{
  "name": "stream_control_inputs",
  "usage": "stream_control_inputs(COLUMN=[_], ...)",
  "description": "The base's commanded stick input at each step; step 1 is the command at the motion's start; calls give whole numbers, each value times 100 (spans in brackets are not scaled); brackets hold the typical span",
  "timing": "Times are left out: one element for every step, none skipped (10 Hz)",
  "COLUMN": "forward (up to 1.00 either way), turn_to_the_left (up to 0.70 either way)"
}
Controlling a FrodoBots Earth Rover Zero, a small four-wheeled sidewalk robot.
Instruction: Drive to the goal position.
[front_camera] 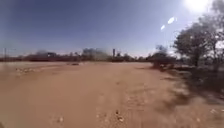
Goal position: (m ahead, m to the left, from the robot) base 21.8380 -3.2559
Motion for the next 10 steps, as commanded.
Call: stream_control_inputs(forward=[100, 100, 100, 100, 100, 100, 100, 100, 100, 100], turn_to_the_left=[0, 0, 0, 0, 0, 0, 0, 0, 0, 0])
